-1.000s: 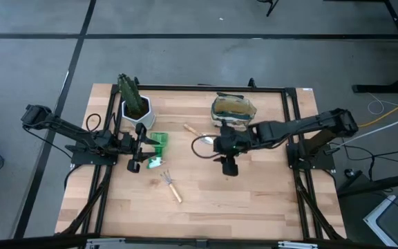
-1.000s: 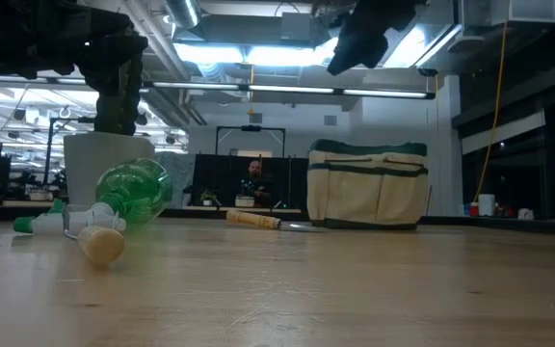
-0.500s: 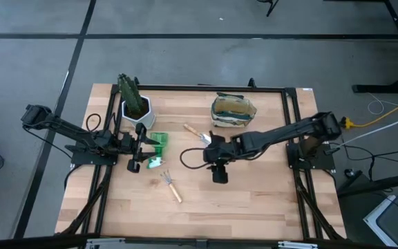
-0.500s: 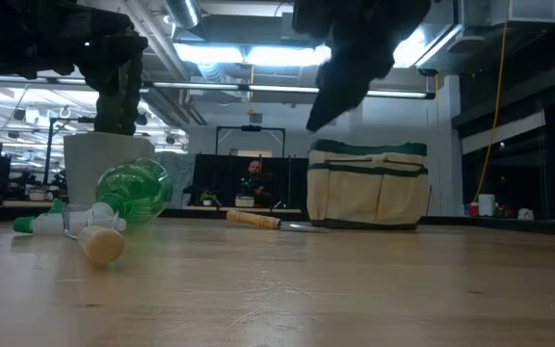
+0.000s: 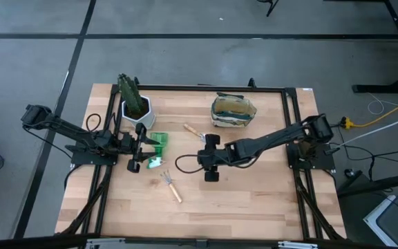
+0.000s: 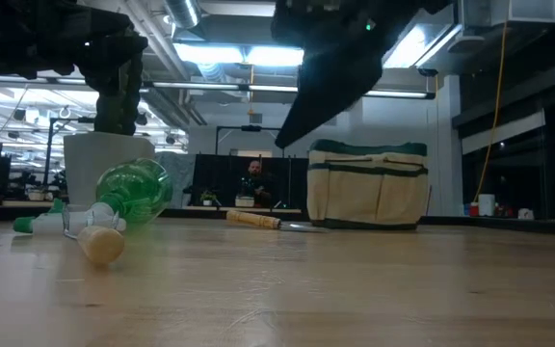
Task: Pick & Place Garden tools in Gardening bag
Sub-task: Put the brown trowel into the brown gardening bag
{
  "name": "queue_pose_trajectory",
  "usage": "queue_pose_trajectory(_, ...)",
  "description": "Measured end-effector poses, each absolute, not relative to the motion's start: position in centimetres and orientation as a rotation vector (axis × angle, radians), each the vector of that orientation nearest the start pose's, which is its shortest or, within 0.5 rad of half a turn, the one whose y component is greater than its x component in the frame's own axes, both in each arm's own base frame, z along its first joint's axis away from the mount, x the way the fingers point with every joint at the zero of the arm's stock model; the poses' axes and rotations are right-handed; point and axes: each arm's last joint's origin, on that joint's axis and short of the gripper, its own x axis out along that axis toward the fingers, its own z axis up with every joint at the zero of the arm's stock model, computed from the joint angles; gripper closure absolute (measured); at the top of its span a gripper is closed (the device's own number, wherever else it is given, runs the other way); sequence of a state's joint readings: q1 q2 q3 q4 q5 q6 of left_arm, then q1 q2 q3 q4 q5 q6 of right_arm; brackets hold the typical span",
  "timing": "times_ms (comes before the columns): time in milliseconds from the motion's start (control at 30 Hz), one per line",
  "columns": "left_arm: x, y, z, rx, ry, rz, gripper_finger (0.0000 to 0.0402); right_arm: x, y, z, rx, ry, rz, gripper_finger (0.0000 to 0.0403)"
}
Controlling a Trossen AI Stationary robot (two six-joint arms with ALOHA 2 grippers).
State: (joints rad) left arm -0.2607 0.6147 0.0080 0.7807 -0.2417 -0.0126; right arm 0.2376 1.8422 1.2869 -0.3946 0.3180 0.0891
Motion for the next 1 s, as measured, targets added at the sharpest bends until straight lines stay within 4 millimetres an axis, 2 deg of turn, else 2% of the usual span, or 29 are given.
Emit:
queue_pose_trajectory(233, 13.1, -2.8, 18.2, -0.056, -0.169, -0.020, 0.0219, 38.7, 7.1, 18.7, -0.176, 0.914, -0.164, 0.0219)
queue_pose_trajectory(633, 13.1, -2.8, 18.2, -0.056, -0.169, -0.020, 0.0219, 40.7, 2.4, 16.4, -0.177, 0.897, -0.248, 0.0219)
queue_pose_trajectory(833, 13.1, -2.8, 18.2, -0.056, -0.168, -0.020, 0.0219, 40.8, -0.5, 15.5, -0.160, 0.939, -0.307, 0.0219)
queue_pose_trajectory(1000, 13.2, -2.8, 18.2, -0.056, -0.168, -0.020, 0.0219, 40.9, -1.9, 14.8, -0.154, 0.956, -0.333, 0.0219)
